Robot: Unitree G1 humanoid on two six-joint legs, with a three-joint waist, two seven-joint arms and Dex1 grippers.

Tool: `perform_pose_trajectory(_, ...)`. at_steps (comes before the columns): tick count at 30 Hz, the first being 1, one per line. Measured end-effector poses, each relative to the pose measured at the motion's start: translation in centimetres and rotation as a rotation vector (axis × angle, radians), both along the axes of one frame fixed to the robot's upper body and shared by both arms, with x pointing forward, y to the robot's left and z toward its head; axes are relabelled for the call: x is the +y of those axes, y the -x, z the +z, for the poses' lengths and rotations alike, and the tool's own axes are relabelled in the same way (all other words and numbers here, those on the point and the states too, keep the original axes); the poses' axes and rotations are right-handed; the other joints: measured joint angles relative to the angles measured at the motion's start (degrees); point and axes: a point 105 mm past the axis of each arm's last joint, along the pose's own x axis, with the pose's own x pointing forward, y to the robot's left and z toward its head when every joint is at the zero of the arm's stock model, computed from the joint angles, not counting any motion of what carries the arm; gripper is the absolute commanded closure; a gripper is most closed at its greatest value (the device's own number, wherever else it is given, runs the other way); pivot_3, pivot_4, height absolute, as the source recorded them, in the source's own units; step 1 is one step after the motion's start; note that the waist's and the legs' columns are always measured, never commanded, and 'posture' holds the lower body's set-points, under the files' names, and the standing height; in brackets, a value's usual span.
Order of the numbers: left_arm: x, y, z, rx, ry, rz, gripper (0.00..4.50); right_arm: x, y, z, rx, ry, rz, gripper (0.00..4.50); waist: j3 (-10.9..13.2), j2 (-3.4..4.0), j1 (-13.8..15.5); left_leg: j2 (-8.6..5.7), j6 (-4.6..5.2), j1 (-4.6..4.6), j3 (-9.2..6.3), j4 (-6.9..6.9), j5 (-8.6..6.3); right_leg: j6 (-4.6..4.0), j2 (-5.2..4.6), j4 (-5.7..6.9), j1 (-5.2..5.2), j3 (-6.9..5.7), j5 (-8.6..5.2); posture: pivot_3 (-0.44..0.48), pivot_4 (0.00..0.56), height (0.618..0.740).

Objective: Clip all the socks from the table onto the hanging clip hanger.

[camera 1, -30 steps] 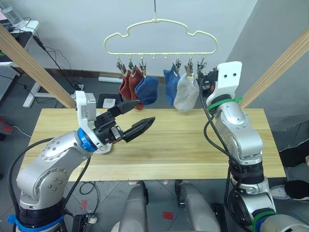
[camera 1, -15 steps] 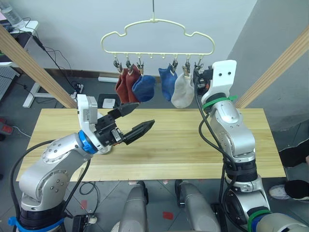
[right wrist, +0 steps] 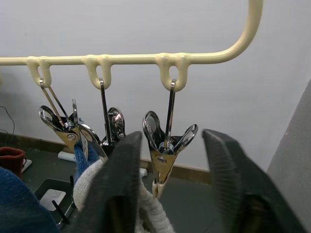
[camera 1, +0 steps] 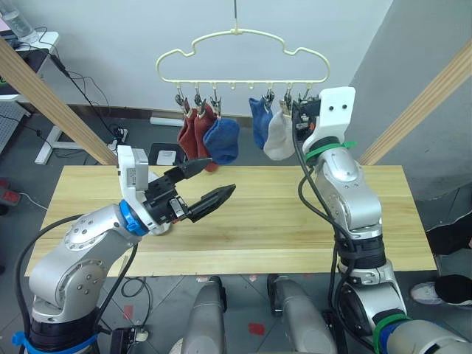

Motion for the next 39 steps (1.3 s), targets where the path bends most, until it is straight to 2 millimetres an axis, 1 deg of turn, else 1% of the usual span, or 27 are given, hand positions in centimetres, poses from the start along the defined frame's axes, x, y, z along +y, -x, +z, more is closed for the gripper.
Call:
perform_pose_trajectory(2,-0.1,0.0,0.0,0.002,-0.001,-0.002,0.00,0.2,0.0,0.5,-0.016,-0.003,0.003,4.32,0.00,0.00,0.01,0.00,0.00,0.00,-0.02,0.00,0.00,0.00,0.00,-0.01,0.00,-0.02,0.00,0.051,0.361,0.740)
perform_pose_trajectory(16,-0.2,-0.1,-0.3,0.001,-0.016,0.001,0.00,0.1,0.1,0.4,-0.020,-0.001,0.003,4.33,0.00,0.00,0.03,0.00,0.00,0.00,-0.02,0.00,0.00,0.00,0.00,0.00,0.01,-0.01,0.00,0.046,0.360,0.740)
perform_pose_trajectory(18,-0.2,-0.1,-0.3,0.000,-0.016,0.000,0.00,-0.1,0.1,0.1,-0.010,0.006,-0.001,3.62,0.00,0.00,0.05,0.00,0.00,0.00,-0.01,0.00,0.00,0.00,-0.01,0.00,0.01,-0.01,0.00,0.044,0.361,0.740)
perform_pose_trajectory(19,-0.2,-0.1,-0.3,0.000,-0.016,0.001,0.00,-0.2,0.1,-0.1,-0.002,0.009,-0.005,3.40,0.00,0.00,0.05,0.00,0.00,0.00,-0.01,0.00,0.00,0.00,-0.01,0.00,0.01,0.00,0.00,0.043,0.361,0.740)
perform_pose_trajectory(22,-0.2,-0.1,-0.3,-0.002,-0.017,0.001,0.00,-0.5,0.1,-0.6,0.014,0.018,-0.018,2.35,0.00,0.00,0.02,0.00,0.00,0.00,-0.01,0.00,0.00,0.00,-0.01,0.01,0.01,0.00,0.00,0.042,0.360,0.740)
perform_pose_trajectory(26,-0.6,0.0,-0.5,0.006,-0.020,-0.011,0.00,-0.5,0.1,-0.4,0.007,0.020,-0.025,2.35,0.00,0.00,0.00,0.01,0.00,0.01,-0.02,0.01,0.00,0.00,0.00,0.03,0.01,-0.02,0.00,0.046,0.358,0.740)
perform_pose_trajectory(31,-0.6,0.0,-0.5,0.006,-0.020,-0.011,0.00,0.0,0.1,0.4,-0.013,0.011,-0.017,2.35,0.00,0.00,0.01,0.00,0.00,0.01,-0.02,0.01,0.00,0.00,0.00,0.02,0.01,-0.01,0.00,0.049,0.359,0.740)
perform_pose_trajectory(39,-0.6,-0.1,-0.5,0.006,-0.020,-0.009,0.00,0.4,-0.1,0.2,-0.002,0.001,-0.010,2.35,0.00,0.00,0.04,0.00,0.00,0.01,-0.02,0.01,0.00,0.00,-0.01,0.03,0.02,-0.02,0.00,0.048,0.354,0.740)
